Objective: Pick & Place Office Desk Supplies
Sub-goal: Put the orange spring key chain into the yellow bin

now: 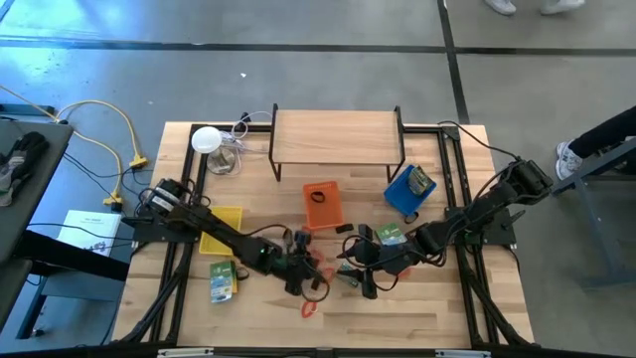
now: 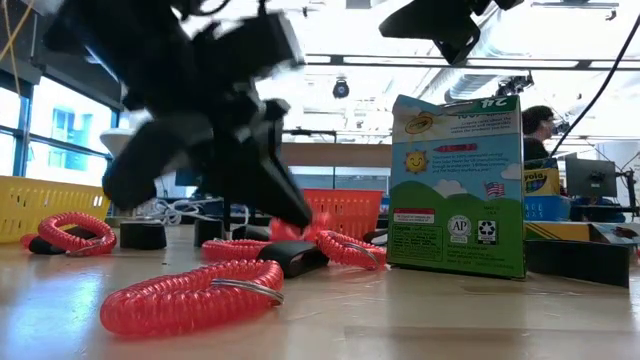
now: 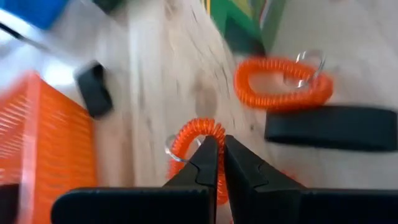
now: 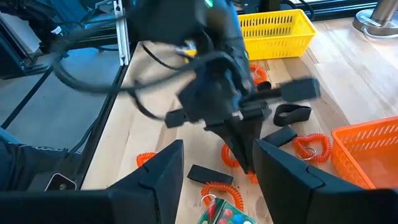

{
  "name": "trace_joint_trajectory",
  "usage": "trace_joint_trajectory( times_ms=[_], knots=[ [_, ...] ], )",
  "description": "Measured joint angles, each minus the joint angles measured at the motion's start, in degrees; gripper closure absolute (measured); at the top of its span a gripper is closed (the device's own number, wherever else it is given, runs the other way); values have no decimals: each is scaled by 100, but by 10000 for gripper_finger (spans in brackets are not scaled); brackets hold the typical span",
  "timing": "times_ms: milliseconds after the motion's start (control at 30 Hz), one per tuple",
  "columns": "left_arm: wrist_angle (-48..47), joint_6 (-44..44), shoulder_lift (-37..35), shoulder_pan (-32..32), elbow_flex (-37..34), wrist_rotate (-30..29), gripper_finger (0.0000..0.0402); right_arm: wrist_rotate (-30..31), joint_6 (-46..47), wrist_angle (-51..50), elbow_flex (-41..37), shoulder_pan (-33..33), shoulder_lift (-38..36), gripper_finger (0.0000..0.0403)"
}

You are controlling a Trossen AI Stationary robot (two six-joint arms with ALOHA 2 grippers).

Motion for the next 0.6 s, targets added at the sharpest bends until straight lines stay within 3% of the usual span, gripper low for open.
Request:
trace_joint_trajectory(
  times_ms=[167, 267, 500, 600],
  knots=[
    [5, 86, -54, -260, 156, -842, 398, 0, 0, 0, -1, 0, 0, 223],
    [-82, -120, -63, -382, 296, -800, 399, 0, -1, 0, 0, 0, 0, 223],
    [-2378, -1553, -391, -504, 823, -622, 399, 2, -1, -11, 0, 36, 0, 223],
    [-2753, -2096, -699, -606, 914, -648, 399, 3, -1, -9, 1, 67, 0, 223]
  ],
)
